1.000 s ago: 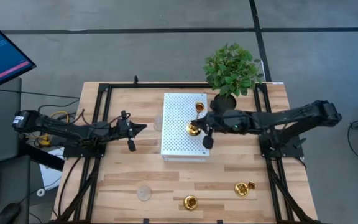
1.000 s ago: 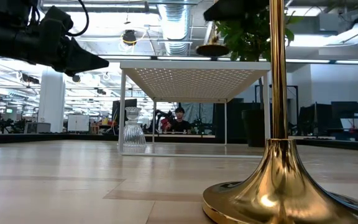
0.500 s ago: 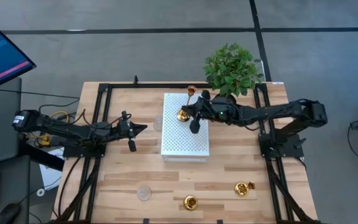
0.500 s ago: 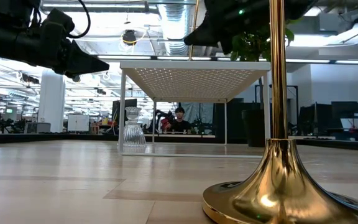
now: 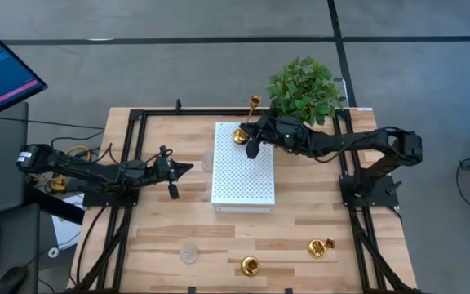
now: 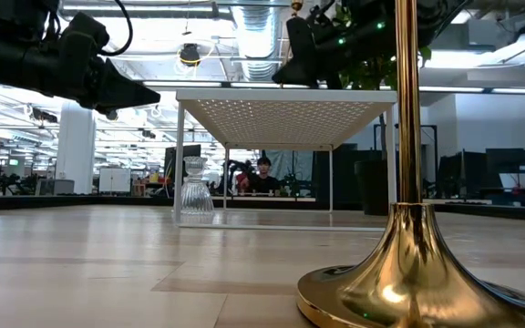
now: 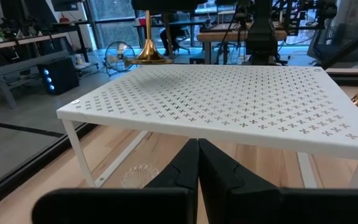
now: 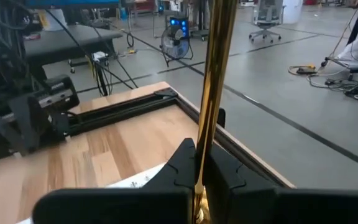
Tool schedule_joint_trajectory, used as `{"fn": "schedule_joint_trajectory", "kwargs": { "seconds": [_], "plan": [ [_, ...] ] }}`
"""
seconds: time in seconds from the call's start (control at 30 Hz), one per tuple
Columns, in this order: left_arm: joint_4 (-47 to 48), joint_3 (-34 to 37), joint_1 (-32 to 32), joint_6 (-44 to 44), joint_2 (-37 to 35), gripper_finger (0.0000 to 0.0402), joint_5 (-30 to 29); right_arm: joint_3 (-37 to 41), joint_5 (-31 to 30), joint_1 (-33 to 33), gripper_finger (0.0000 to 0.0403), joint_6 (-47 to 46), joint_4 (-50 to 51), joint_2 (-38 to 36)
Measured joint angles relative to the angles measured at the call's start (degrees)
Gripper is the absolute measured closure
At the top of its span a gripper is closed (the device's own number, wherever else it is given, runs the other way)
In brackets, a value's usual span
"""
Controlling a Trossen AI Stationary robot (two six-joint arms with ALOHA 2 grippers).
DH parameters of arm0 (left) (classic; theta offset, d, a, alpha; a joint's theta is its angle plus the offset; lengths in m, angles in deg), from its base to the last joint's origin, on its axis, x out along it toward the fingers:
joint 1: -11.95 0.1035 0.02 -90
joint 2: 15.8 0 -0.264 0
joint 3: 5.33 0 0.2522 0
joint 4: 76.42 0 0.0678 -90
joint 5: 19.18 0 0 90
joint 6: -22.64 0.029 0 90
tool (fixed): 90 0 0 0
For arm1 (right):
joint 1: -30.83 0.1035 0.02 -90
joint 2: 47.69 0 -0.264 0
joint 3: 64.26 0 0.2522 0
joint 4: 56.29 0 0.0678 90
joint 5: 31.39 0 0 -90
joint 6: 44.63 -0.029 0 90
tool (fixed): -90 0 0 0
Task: Pick & Place candle stick holders
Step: Put the top golden candle holder on the shelf
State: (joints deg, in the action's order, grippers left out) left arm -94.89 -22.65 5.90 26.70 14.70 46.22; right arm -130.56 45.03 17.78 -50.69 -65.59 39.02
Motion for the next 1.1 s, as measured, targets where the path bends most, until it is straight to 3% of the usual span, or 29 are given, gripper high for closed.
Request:
{"fn": "schedule_joint_trajectory", "kwargs": {
  "seconds": [0.8, 1.1],
  "plan": [
    [0.00, 0.00, 0.00, 0.00, 0.00, 0.0394, 0.00, 0.00, 1.70, 0.27, 0.0401, -2.60, 6.11, 0.00],
    [0.00, 0.02, 0.00, -0.04, 0.00, 0.0394, 0.00, 0.01, 1.79, 0.27, 0.0324, -2.58, 5.94, 0.00]
  ]
}}
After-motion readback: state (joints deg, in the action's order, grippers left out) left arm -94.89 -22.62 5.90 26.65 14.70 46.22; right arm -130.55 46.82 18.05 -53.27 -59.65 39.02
